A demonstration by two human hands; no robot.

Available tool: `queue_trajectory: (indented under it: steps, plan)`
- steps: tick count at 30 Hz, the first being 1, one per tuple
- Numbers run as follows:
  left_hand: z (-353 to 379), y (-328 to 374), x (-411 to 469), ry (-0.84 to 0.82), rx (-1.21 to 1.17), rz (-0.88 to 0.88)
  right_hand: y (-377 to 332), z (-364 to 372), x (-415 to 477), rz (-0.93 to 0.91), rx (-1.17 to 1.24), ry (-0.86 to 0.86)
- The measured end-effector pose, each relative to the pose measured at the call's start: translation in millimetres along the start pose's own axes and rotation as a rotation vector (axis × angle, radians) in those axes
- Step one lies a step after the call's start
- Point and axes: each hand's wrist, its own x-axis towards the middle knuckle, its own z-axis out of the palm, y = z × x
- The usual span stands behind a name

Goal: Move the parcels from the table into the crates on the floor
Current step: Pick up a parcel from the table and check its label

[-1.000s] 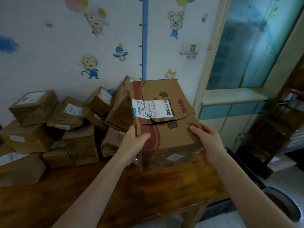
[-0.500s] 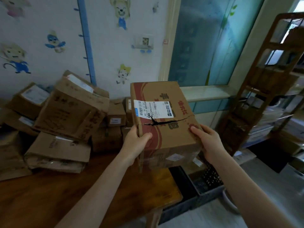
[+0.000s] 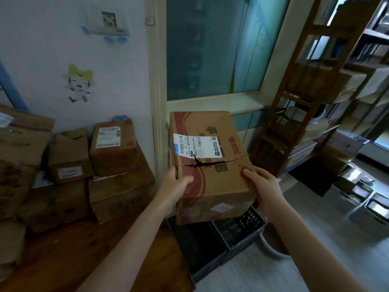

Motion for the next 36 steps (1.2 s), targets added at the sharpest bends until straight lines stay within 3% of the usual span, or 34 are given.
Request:
queue_trajectory:
  steps: [11,22,30,36]
  plan:
    - [68.3,-6.9,119.2,-0.086,0.028,-0.147,14.6,-34.2,127.6,0.176,-0.019,0.085]
    - [162.1,-47.1,215.4,-0.117,0.133,-0.282,55.8,-96.2,272.6,0.406,-0.144,-0.055]
    - [225.1,-101.6,279.5,-0.077,0.227,-0.392,100.4,-134.9,356.5,0.523,-0.259,-0.039]
    - [248.8,-145.5,321.7,-0.099,0.289,-0.367,141.9,-143.5,393.1,0.646,-0.224,0.009]
